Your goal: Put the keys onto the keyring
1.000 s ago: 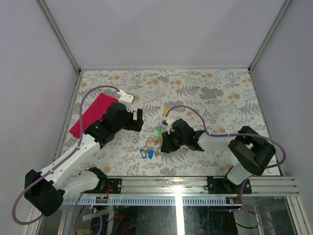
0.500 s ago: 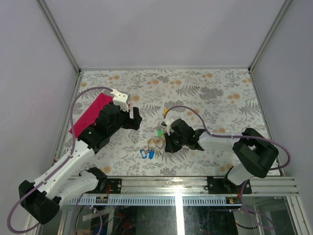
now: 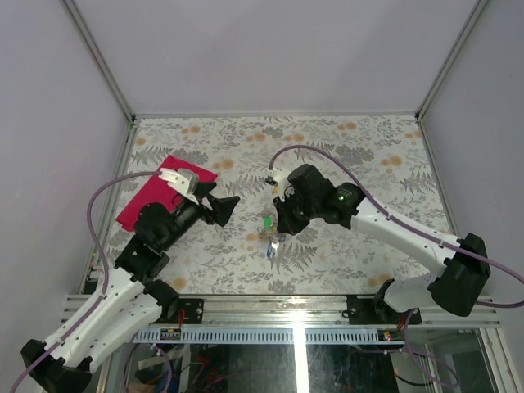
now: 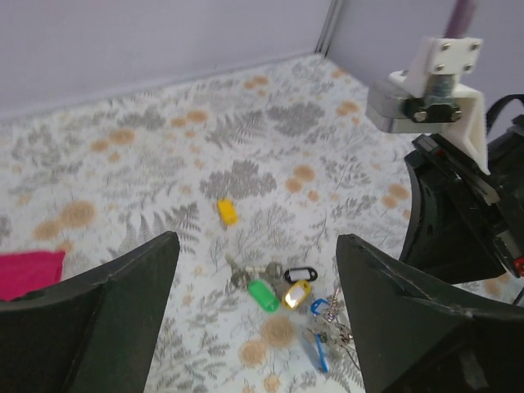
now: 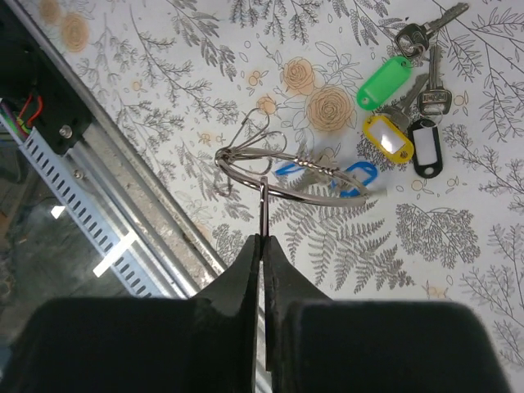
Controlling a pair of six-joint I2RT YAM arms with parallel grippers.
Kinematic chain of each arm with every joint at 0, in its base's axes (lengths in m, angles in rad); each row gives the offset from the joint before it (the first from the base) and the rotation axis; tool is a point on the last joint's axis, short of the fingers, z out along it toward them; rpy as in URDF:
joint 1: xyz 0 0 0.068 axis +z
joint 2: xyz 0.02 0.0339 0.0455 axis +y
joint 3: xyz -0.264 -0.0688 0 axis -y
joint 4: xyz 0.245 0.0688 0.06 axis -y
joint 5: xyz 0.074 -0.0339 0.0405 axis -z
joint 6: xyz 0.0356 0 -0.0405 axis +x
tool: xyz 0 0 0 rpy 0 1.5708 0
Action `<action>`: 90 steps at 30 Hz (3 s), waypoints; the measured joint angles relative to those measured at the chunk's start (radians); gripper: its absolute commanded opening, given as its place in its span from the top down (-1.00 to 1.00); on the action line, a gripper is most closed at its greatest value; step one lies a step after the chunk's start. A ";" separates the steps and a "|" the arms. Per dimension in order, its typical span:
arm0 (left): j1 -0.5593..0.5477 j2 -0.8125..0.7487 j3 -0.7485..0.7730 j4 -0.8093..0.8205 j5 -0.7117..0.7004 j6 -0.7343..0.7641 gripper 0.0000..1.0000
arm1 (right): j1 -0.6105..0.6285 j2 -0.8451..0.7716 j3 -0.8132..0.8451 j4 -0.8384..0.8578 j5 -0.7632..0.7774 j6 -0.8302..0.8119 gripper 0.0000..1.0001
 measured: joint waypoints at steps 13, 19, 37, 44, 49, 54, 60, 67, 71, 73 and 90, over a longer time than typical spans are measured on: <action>-0.196 -0.096 -0.011 0.146 0.035 0.217 -0.54 | 0.000 0.000 0.359 -0.400 -0.021 -0.008 1.00; -0.310 -0.096 -0.013 0.156 0.016 0.412 -0.46 | 0.000 0.000 0.439 -0.492 -0.061 0.008 1.00; -0.549 0.004 -0.025 0.195 -0.028 0.874 -0.21 | 0.000 0.070 0.606 -0.620 -0.139 0.006 1.00; -0.608 0.023 -0.025 0.196 -0.030 0.901 -0.15 | 0.000 0.091 0.634 -0.640 -0.139 0.003 1.00; -0.644 0.052 -0.024 0.208 -0.033 0.900 -0.13 | 0.000 0.092 0.635 -0.647 -0.139 0.003 1.00; -0.666 0.081 -0.016 0.214 -0.056 0.901 -0.08 | 0.000 0.092 0.635 -0.646 -0.146 0.004 1.00; -0.686 0.124 -0.010 0.227 -0.115 0.960 0.08 | 0.000 0.092 0.635 -0.647 -0.167 0.007 1.00; -0.689 0.163 -0.010 0.274 -0.187 1.070 0.23 | 0.000 0.092 0.635 -0.647 -0.196 0.010 1.00; -0.689 0.178 -0.010 0.290 -0.200 1.106 0.26 | 0.000 0.092 0.635 -0.647 -0.212 0.011 1.00; -0.689 0.183 -0.010 0.293 -0.201 1.116 0.27 | 0.000 0.092 0.635 -0.646 -0.215 0.011 1.00; -0.702 0.183 -0.010 0.258 -0.180 1.134 1.00 | 0.000 0.092 0.635 -0.646 -0.217 0.011 1.00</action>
